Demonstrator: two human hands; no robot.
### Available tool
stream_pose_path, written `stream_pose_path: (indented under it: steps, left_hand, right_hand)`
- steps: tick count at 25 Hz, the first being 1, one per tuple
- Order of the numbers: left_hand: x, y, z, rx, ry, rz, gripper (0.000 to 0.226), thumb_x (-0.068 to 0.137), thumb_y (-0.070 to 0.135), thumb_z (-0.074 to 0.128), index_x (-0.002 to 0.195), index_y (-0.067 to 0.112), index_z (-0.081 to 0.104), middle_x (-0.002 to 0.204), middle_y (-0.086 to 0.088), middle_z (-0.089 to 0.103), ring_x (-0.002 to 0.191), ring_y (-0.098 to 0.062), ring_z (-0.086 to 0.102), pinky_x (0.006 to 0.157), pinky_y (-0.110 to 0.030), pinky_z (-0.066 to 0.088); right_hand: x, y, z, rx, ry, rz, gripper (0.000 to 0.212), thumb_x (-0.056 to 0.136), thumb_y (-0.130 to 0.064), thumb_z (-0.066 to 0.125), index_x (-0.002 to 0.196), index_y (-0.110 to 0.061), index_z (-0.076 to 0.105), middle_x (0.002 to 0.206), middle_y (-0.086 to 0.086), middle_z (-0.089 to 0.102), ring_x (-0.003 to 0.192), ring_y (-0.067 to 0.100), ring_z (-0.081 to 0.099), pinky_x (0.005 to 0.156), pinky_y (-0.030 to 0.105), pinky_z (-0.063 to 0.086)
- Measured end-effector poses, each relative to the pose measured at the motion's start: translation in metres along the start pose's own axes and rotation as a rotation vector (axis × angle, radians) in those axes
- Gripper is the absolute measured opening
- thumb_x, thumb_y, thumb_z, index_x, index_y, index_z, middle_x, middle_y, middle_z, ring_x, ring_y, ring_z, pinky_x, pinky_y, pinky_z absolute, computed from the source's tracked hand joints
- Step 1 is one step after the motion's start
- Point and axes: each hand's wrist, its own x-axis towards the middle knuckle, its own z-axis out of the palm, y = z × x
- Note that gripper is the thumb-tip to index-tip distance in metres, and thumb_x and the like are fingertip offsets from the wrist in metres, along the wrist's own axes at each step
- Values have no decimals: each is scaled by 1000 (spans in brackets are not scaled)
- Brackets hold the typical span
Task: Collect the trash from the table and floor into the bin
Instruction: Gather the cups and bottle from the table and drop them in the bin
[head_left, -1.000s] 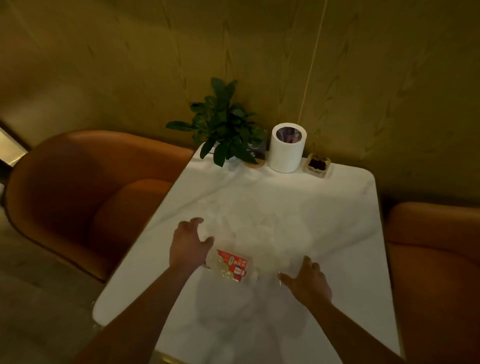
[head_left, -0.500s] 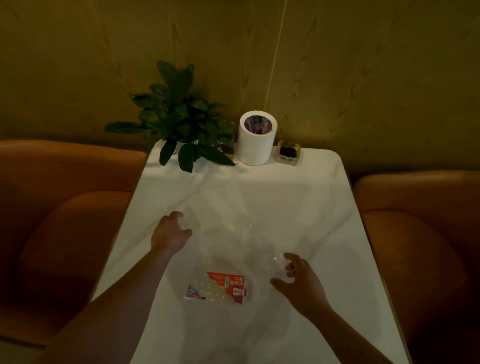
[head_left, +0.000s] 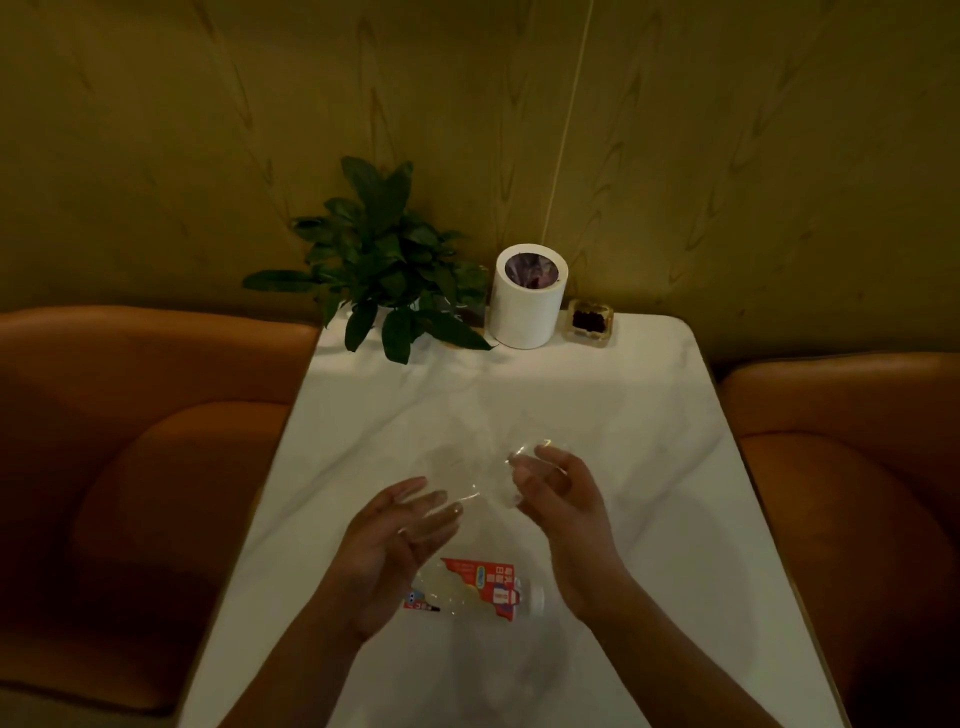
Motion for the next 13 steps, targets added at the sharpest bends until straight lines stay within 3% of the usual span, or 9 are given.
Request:
stream_pose_path:
  steps: [3,6,9,10,13]
  left_hand:
    - [-7,-1,12,-50,-109,9,53,66,5,77,116,1,60,123,-30,62,114,-48,61,92,-49,55]
    - [-9,-2,14,-153,-208,24,37,80,2,58,117,0,58,129,-29,59,116,-47,59,88,-47,56]
    - [-4,-4,13,-192,-209,5,42,84,1,50,125,-4,50,135,-31,54,123,-51,52,98,-52,51]
    - [-3,-6,14,-164,-209,9,42,86,1,49,128,-6,47,136,-31,53,124,-52,51,101,-53,48]
    - [2,-16,16,84,-179,50,39,85,3,62,124,0,55,128,-27,61,117,-45,60,97,-49,53]
  right_hand:
    - [-13,3,13,-57,-87,11,47,74,-30,80,115,-18,61,117,1,71,112,24,66,99,49,52]
    - [-19,-2,8,-86,-212,21,52,70,-27,80,119,-25,61,122,3,67,116,26,63,100,54,51]
    - [-19,-18,-3,8,-319,40,87,63,-41,85,138,-37,44,134,-6,61,121,21,61,99,47,52]
    - [-20,-22,-3,-41,-319,22,89,65,-51,81,142,-41,38,138,-12,56,123,16,59,100,43,52]
    - [-21,-11,7,-373,-291,-43,66,79,-65,55,140,-47,35,145,-20,45,128,3,51,104,29,47]
